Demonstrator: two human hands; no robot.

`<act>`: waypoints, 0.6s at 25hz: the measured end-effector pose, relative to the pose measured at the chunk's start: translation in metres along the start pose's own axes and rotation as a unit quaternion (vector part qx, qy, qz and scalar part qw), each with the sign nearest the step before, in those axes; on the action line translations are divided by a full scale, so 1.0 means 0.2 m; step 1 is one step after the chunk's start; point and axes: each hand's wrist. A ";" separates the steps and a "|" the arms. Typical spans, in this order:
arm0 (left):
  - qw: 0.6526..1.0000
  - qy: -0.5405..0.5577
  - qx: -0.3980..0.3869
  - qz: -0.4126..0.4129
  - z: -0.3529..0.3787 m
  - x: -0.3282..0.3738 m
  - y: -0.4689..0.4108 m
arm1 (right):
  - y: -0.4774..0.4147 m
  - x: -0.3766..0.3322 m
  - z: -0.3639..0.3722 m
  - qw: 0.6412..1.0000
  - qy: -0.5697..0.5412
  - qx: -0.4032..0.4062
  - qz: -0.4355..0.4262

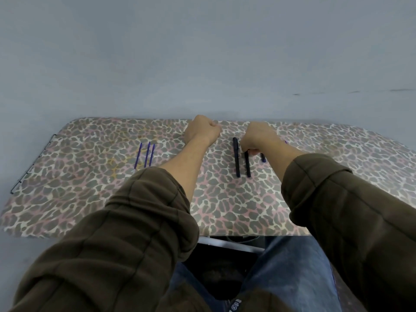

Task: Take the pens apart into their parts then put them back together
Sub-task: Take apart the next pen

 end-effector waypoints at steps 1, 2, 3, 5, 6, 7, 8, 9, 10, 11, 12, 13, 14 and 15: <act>1.000 0.000 -0.003 -0.001 0.00 0.00 0.00 | 0.00 0.00 0.00 1.000 -0.007 -0.004 0.005; 1.000 0.002 -0.006 -0.001 0.00 -0.01 -0.01 | -0.01 0.00 0.00 1.000 -0.011 -0.007 0.009; 1.000 0.003 -0.009 0.001 0.00 -0.01 0.00 | 0.00 0.00 0.00 1.000 -0.011 -0.011 0.012; 1.000 -0.001 -0.012 0.007 0.00 -0.01 0.02 | 0.00 0.00 0.02 0.999 -0.023 -0.023 0.017; 1.000 -0.006 -0.014 0.011 0.00 0.00 0.03 | 0.01 0.00 0.02 0.999 -0.037 -0.030 0.022; 1.000 -0.010 -0.015 0.015 0.00 0.00 0.04 | 0.01 0.00 0.02 0.998 -0.053 -0.035 0.028; 1.000 -0.011 -0.017 0.017 0.00 0.01 0.05 | 0.01 0.00 0.01 0.997 -0.067 -0.032 0.035; 1.000 -0.007 -0.020 0.020 0.00 0.02 0.06 | 0.02 0.00 -0.02 0.996 -0.078 -0.020 0.042; 0.999 0.003 -0.023 0.023 0.00 0.03 0.07 | 0.02 0.00 -0.06 0.995 -0.090 0.001 0.049; 0.999 0.022 -0.027 0.028 -0.01 0.05 0.07 | 0.03 0.00 -0.11 0.992 -0.112 0.023 0.055; 0.998 0.051 -0.033 0.033 -0.02 0.07 0.08 | 0.04 0.01 -0.17 0.987 -0.143 0.041 0.058; 0.995 0.086 -0.041 0.039 -0.03 0.11 0.09 | 0.05 0.02 -0.23 0.981 -0.178 0.057 0.058; 0.990 0.121 -0.053 0.045 -0.03 0.14 0.11 | 0.06 0.03 -0.29 0.973 -0.214 0.069 0.056; 0.985 0.148 -0.065 0.053 -0.04 0.18 0.12 | 0.08 0.04 -0.35 0.964 -0.248 0.080 0.054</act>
Point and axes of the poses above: each hand's wrist, its own y-axis away from the middle knuckle, its own z-axis out of the palm, x = y × z, and after that the axes turned 11 degrees about y, right-handed
